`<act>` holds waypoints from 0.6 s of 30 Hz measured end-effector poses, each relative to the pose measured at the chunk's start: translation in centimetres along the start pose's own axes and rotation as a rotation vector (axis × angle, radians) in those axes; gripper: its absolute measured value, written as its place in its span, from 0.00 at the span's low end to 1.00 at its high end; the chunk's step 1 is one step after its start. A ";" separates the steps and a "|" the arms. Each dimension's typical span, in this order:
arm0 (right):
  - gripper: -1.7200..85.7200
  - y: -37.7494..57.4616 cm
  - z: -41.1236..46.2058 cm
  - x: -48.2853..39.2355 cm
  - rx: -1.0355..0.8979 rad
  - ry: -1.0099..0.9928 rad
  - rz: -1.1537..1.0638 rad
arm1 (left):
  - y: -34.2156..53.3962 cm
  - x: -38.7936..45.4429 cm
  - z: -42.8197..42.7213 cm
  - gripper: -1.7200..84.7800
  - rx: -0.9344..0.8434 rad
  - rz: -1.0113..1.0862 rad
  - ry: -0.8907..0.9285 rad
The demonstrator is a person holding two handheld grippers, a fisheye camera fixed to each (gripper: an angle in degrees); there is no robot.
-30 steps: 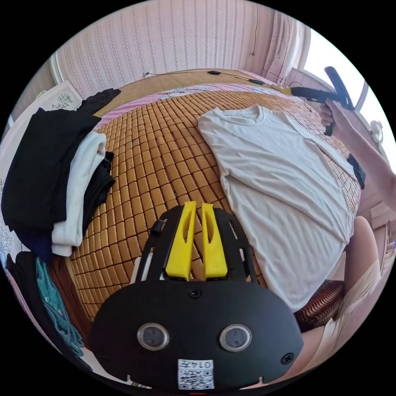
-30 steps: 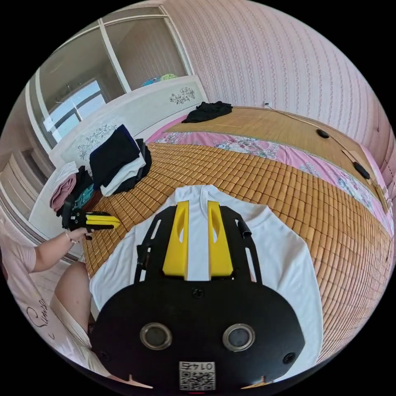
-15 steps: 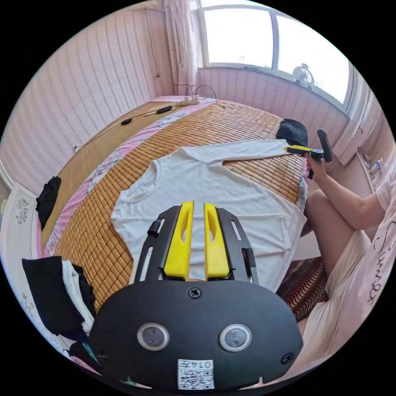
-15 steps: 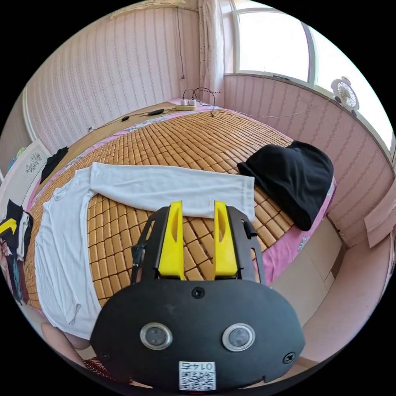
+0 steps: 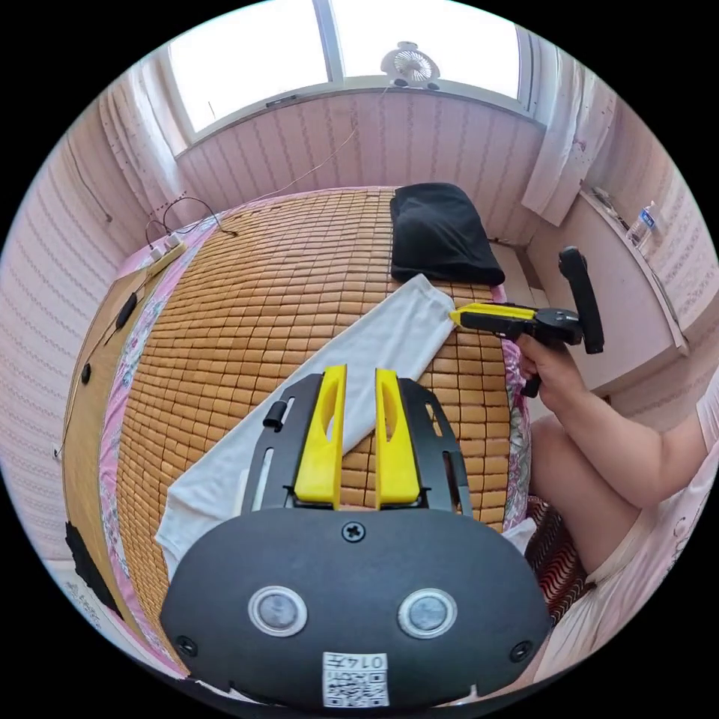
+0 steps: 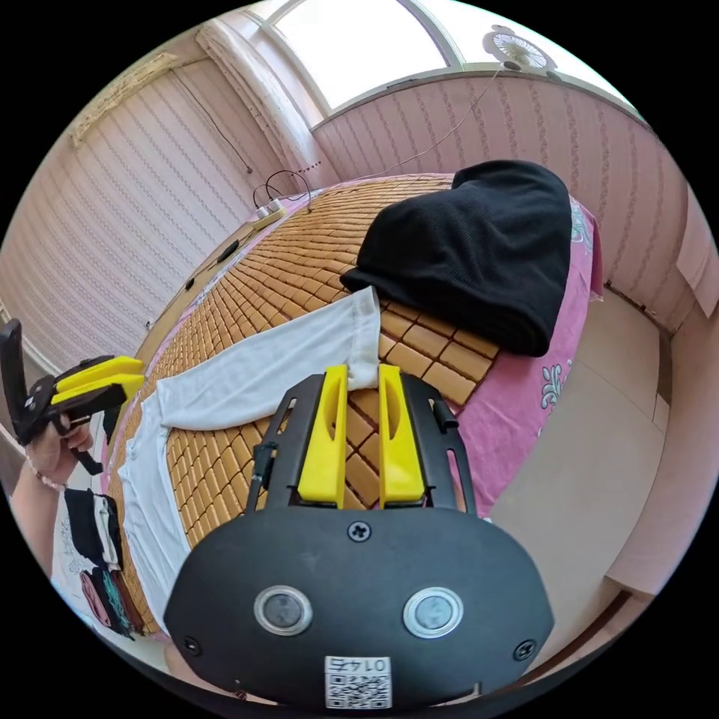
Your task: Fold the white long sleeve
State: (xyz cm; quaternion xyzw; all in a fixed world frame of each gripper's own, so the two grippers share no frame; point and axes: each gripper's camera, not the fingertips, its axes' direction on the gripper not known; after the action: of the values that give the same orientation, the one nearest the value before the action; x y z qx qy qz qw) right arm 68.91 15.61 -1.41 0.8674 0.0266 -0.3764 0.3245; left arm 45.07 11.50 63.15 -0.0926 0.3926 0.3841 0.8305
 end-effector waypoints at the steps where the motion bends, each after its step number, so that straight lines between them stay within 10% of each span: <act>1: 0.08 -0.3 -0.4 0.5 0.000 -0.018 0.015 | -1.0 0.3 0.9 0.10 -0.001 0.010 0.007; 18: 0.02 -1.2 -5.2 2.2 0.038 -0.246 0.053 | -11.2 4.9 14.8 0.02 -0.154 0.107 0.076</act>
State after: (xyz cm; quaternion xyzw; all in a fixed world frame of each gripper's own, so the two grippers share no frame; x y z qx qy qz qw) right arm 73.44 19.18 -0.89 0.8209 -0.0434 -0.4719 0.3186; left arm 63.57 13.37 67.93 -0.1498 0.3976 0.4533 0.7836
